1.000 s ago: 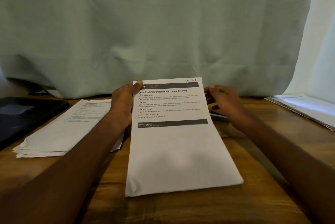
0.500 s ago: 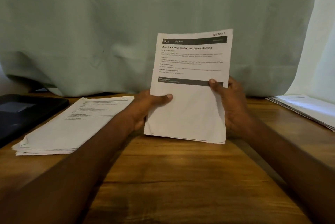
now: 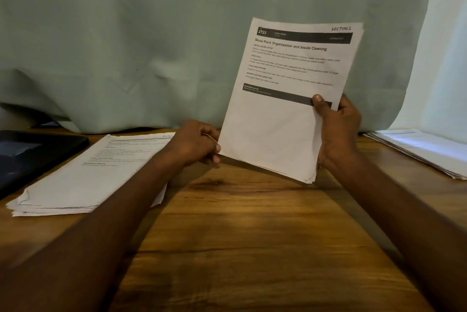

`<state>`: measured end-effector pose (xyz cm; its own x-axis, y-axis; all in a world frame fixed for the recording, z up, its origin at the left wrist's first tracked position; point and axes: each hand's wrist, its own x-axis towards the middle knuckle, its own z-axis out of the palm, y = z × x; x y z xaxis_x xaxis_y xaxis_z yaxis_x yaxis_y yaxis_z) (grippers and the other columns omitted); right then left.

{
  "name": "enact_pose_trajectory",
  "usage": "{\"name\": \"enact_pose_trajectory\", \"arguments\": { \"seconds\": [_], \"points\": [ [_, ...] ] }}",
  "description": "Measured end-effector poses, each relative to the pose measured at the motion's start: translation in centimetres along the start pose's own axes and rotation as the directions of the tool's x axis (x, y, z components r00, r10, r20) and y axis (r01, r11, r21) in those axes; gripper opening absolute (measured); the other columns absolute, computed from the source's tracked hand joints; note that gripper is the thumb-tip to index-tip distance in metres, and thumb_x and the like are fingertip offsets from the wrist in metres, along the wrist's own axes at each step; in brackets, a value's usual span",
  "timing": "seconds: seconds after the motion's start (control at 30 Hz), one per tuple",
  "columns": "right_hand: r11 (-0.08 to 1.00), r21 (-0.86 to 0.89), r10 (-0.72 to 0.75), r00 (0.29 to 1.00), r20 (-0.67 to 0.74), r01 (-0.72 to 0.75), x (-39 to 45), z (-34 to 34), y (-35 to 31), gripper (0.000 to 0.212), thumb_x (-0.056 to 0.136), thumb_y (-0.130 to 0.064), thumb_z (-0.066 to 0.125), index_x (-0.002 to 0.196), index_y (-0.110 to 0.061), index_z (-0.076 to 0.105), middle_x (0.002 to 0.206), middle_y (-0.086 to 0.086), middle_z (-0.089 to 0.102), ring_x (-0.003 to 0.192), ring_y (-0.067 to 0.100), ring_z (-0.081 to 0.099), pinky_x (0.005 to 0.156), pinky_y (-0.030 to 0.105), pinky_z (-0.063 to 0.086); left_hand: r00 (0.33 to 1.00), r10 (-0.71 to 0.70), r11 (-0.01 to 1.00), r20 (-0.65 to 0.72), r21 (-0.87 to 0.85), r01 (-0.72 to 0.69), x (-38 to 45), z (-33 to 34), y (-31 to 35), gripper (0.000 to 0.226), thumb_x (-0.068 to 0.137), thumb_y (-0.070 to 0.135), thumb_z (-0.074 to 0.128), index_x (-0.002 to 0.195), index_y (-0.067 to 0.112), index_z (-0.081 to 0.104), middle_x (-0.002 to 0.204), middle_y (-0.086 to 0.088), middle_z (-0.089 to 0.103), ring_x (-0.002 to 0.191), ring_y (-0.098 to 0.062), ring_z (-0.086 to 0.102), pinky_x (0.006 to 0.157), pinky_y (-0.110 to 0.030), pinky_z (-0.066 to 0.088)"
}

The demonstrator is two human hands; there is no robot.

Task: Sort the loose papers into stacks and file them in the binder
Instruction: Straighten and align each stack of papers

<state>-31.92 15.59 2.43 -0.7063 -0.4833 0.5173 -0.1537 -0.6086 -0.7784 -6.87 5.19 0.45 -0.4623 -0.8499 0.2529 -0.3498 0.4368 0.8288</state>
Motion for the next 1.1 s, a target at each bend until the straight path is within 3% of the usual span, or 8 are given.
{"name": "enact_pose_trajectory", "arguments": {
  "seconds": [0.1,0.23,0.33,0.47,0.6,0.8,0.93,1.1],
  "points": [
    [0.996,0.044,0.082,0.996,0.027,-0.083,0.1,-0.1,0.1,0.022,0.097,-0.015,0.068,0.116,-0.025,0.068,0.108,-0.009,0.075,0.09,0.009,0.073,0.068,0.024,0.06,0.995,0.03,0.999,-0.093,-0.022,-0.032,0.2,-0.6,0.4,0.02,0.091,-0.002,0.063,0.103,0.009,0.075,0.097,-0.014,0.075,0.086,-0.029,0.074,0.075,-0.037,0.063],
    [0.974,0.065,0.206,0.97,0.127,-0.215,-0.2,0.0,0.4,0.029,0.096,-0.015,0.07,0.124,-0.02,0.068,0.108,-0.002,0.077,0.092,0.019,0.075,0.066,0.034,0.061,0.994,0.018,0.898,-0.107,-0.436,-0.063,0.2,-0.4,1.7,0.026,0.097,0.019,0.062,0.121,0.012,0.069,0.116,-0.017,0.072,0.1,-0.031,0.071,0.095,-0.051,0.057],
    [0.956,0.064,0.273,0.949,0.158,-0.286,-0.6,0.5,0.7,0.029,0.095,-0.017,0.07,0.124,-0.021,0.067,0.109,-0.001,0.078,0.094,0.022,0.075,0.073,0.04,0.063,0.999,0.032,0.957,0.028,-0.289,-0.023,-0.2,0.5,1.1,0.043,0.088,0.028,0.076,0.128,0.016,0.066,0.12,-0.005,0.073,0.105,-0.022,0.071,0.094,-0.044,0.058],
    [0.905,-0.136,0.425,0.863,0.273,-0.403,-0.6,0.4,1.2,0.023,0.097,-0.021,0.068,0.12,-0.019,0.068,0.108,0.003,0.078,0.102,0.028,0.073,0.087,0.048,0.06,0.98,-0.037,0.931,-0.194,-0.364,-0.036,0.2,0.3,0.7,0.023,0.091,0.01,0.073,0.114,0.013,0.069,0.111,-0.008,0.075,0.097,-0.027,0.072,0.085,-0.04,0.06],
    [0.834,-0.294,0.55,0.742,0.383,-0.467,-1.7,1.2,2.0,0.026,0.097,-0.01,0.065,0.122,-0.013,0.068,0.11,0.006,0.077,0.106,0.027,0.071,0.069,0.035,0.061,0.943,-0.164,0.918,-0.289,-0.394,0.038,0.2,-0.7,0.2,0.023,0.089,0.004,0.069,0.112,0.004,0.066,0.109,-0.015,0.072,0.096,-0.033,0.07,0.085,-0.043,0.059],
    [0.866,-0.331,0.489,0.768,0.413,-0.374,-3.1,2.4,3.1,0.032,0.093,-0.009,0.071,0.124,-0.013,0.069,0.116,0.002,0.076,0.107,0.024,0.072,0.097,0.046,0.057,0.943,-0.167,0.937,-0.288,-0.344,0.061,-3.2,-3.3,-1.3,0.011,0.094,0.011,0.067,0.105,0.009,0.069,0.1,-0.01,0.075,0.09,-0.027,0.072,0.074,-0.034,0.057],
    [0.868,-0.352,0.493,0.695,0.523,-0.351,-5.3,4.5,2.1,0.028,0.096,-0.011,0.068,0.123,-0.015,0.068,0.114,0.002,0.077,0.102,0.021,0.073,0.087,0.039,0.06,0.953,-0.19,0.913,-0.236,-0.399,0.083,-6.5,-7.4,-2.7,0.019,0.095,0.007,0.066,0.113,0.009,0.071,0.103,-0.01,0.078,0.089,-0.023,0.076,0.068,-0.03,0.061],
    [0.865,-0.393,0.5,0.61,0.615,-0.312,-9.0,9.5,1.4,0.017,0.099,-0.008,0.064,0.114,-0.015,0.069,0.101,0.004,0.079,0.073,0.015,0.073,0.053,0.026,0.053,0.881,-0.261,0.917,-0.394,-0.385,0.099,-8.7,-12.3,-5.9,0.025,0.09,0.004,0.07,0.115,0.005,0.071,0.109,-0.014,0.076,0.103,-0.032,0.072,0.091,-0.045,0.059]
  ]
}}
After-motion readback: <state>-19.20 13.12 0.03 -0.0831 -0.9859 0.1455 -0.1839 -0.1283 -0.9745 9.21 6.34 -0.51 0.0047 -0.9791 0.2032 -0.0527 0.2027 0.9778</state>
